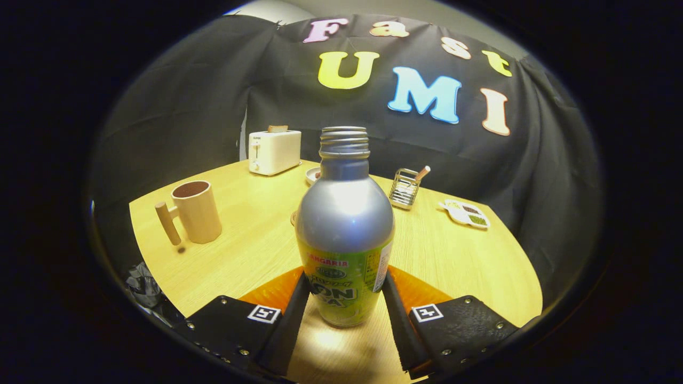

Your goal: Take the bottle from table, then pour the juice into the cup, finally place the bottle on the coaster

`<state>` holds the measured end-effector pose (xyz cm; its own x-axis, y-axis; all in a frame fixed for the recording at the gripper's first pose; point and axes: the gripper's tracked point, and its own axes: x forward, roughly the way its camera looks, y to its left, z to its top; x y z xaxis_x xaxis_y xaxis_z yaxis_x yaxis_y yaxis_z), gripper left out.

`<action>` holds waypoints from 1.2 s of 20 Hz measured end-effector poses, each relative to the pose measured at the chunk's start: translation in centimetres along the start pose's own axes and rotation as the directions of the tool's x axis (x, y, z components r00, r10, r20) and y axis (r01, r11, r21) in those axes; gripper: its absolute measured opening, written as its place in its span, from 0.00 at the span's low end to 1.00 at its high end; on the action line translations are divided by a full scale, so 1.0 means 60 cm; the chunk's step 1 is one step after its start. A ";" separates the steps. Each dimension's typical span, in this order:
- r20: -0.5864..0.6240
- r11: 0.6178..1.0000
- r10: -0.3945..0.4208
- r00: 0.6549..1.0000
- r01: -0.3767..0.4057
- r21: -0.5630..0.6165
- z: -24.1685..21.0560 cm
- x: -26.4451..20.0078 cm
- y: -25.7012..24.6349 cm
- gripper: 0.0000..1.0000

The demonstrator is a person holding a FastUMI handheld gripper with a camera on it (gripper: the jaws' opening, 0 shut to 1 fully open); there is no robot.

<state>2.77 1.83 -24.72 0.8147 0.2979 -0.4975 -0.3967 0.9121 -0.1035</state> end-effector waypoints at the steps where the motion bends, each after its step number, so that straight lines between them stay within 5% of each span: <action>1: 0.000 1.000 -0.005 1.000 0.005 -0.028 0.008 -0.001 0.001 0.75; 16: 0.000 0.941 -0.075 0.997 0.071 -0.331 0.106 0.021 0.067 0.75; 24: -0.036 0.855 -0.102 0.994 0.069 -0.514 0.124 0.037 0.123 0.75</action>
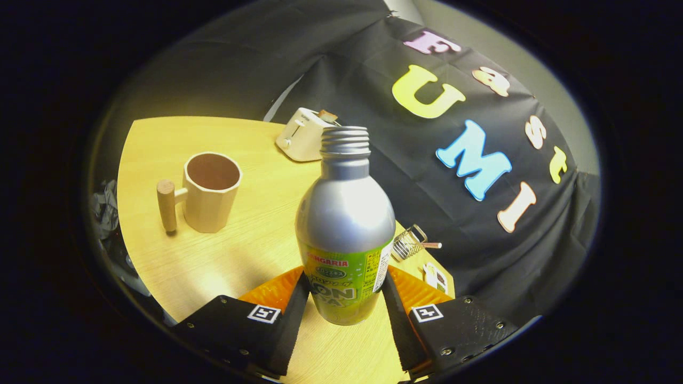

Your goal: Take the bottle from table, then pour the juice into the cup, finally place the bottle on the coaster

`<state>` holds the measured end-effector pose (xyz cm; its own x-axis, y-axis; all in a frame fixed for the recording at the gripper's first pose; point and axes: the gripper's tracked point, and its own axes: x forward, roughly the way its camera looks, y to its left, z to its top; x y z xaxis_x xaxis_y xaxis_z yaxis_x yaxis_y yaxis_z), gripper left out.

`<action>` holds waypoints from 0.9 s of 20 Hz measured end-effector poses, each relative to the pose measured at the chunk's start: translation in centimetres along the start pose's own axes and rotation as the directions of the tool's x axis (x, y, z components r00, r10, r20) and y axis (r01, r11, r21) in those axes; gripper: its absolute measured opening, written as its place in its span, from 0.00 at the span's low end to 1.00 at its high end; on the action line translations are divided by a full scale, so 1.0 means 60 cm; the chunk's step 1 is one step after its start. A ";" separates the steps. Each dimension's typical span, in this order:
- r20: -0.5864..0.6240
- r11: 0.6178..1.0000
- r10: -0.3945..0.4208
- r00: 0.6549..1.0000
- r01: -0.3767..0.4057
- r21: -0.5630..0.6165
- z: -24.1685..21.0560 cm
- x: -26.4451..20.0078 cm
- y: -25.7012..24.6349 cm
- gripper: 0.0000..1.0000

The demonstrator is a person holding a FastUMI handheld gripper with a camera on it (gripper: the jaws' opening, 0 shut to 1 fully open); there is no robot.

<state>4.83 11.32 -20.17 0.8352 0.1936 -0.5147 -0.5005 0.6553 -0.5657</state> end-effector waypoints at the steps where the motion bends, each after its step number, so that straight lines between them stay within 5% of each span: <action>1: -0.002 1.000 0.005 1.000 -0.005 -0.021 0.005 0.000 0.006 0.75; 18: -0.151 0.925 -0.038 0.988 -0.023 -0.380 0.044 0.018 0.059 0.75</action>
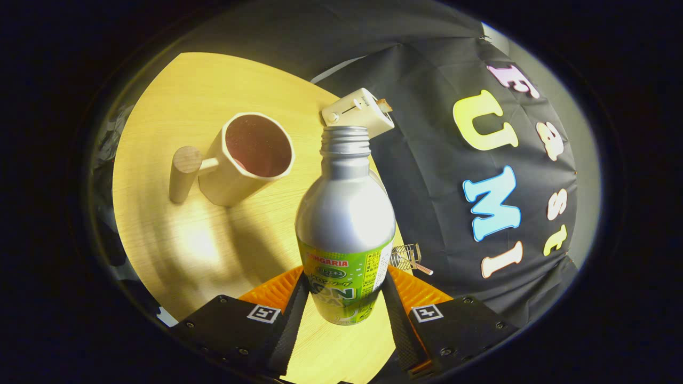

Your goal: Take the bottle from table, then pour the juice into the cup, finally place the bottle on the coaster

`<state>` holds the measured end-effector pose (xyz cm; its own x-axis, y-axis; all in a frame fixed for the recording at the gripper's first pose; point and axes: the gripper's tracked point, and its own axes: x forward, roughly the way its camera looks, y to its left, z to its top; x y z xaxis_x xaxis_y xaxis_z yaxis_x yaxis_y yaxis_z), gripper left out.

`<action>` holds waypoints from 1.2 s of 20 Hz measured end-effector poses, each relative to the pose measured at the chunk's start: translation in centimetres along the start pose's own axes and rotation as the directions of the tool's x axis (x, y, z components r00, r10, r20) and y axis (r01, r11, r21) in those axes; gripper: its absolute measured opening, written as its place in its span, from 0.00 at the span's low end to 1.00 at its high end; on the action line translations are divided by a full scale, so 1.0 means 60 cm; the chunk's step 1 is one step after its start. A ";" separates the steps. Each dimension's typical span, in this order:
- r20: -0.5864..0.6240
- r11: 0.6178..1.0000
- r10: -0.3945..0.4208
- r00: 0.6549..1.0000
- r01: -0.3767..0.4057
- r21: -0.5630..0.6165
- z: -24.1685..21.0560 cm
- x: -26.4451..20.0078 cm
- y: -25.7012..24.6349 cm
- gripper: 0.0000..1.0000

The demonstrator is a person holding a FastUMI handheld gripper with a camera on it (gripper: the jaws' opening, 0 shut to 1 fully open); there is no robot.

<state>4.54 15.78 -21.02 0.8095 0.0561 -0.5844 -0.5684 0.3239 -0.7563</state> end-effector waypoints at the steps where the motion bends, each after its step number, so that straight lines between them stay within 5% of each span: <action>1: -0.004 1.000 0.001 1.000 -0.001 -0.023 0.003 0.001 0.002 0.75; 24: -0.078 0.924 0.002 0.997 -0.032 -0.381 0.038 0.025 -0.007 0.75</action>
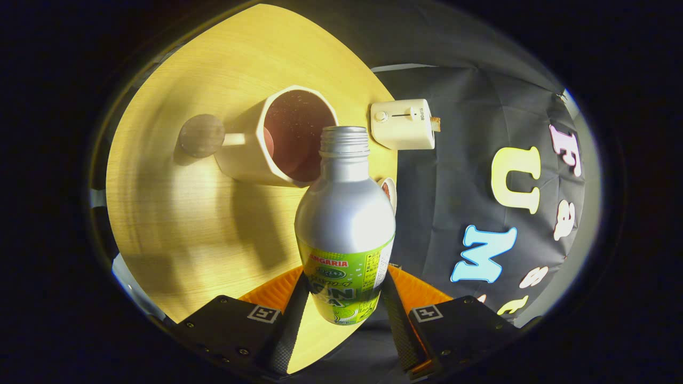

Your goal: Take the bottle from table, then pour the juice into the cup, finally place the bottle on the coaster

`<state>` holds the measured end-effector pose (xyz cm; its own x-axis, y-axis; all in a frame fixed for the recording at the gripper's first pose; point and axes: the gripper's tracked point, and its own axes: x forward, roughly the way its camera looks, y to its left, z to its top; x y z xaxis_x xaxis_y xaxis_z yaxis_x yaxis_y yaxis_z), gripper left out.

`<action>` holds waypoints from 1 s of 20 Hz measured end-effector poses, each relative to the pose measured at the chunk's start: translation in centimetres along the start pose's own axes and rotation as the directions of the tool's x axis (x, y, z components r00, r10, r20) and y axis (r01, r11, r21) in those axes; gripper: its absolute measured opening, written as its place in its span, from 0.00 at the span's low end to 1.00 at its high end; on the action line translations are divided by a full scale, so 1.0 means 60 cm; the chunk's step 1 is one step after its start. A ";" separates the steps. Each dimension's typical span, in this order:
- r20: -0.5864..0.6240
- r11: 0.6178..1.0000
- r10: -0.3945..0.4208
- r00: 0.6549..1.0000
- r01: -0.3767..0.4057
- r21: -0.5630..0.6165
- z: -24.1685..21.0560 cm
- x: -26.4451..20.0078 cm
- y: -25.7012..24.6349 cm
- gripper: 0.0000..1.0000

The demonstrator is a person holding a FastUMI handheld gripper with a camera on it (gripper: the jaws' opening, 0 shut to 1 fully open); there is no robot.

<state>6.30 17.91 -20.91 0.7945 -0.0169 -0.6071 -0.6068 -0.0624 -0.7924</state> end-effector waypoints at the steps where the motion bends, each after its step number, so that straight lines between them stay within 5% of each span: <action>1: -0.008 1.000 0.012 1.000 -0.012 -0.014 -0.003 0.001 0.002 0.75; 20: -0.100 0.975 0.046 0.994 -0.066 -0.210 -0.025 0.009 -0.016 0.75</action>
<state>7.35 16.49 -20.41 0.7643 -0.1191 -0.6337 -0.6392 -0.2694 -0.7203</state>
